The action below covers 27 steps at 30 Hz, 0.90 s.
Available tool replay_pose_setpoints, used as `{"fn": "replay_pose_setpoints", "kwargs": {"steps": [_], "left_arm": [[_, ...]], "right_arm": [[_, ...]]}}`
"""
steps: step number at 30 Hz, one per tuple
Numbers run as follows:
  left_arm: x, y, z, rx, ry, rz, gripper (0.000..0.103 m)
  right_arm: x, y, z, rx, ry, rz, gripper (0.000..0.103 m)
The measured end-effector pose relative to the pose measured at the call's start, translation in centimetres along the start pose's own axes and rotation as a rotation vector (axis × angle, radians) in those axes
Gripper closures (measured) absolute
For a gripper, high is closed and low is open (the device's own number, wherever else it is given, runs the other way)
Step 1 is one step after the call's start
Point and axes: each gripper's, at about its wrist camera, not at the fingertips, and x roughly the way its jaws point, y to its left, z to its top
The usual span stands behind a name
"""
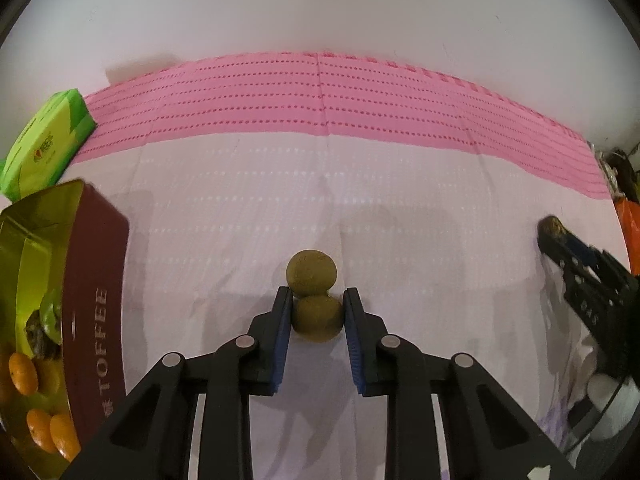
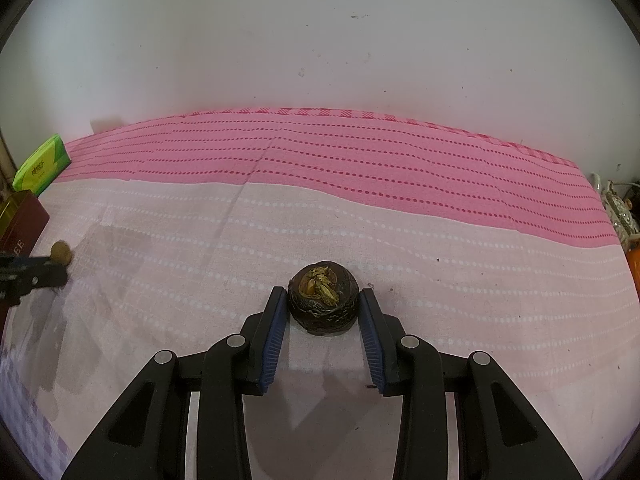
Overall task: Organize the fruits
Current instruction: 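Carry the two small olive-green fruits over the gold tin with the left gripper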
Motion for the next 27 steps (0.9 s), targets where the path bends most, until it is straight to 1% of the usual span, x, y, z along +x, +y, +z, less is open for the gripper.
{"fn": "replay_pose_setpoints", "kwargs": {"steps": [10,19,27], "left_arm": [[-1.9,0.0,-2.7,0.025,0.014,0.002,0.081],[-3.6,0.1,-3.8,0.029,0.01,-0.025,0.081],[-5.8,0.4,-4.5,0.029,-0.011,-0.029,0.081]], "right_arm": [[0.0,-0.1,0.0,-0.001,0.0,-0.002,0.065],[0.0,0.0,0.1,-0.004,0.0,-0.004,0.065],[-0.1,0.0,0.1,-0.004,0.0,-0.003,0.065]]}}
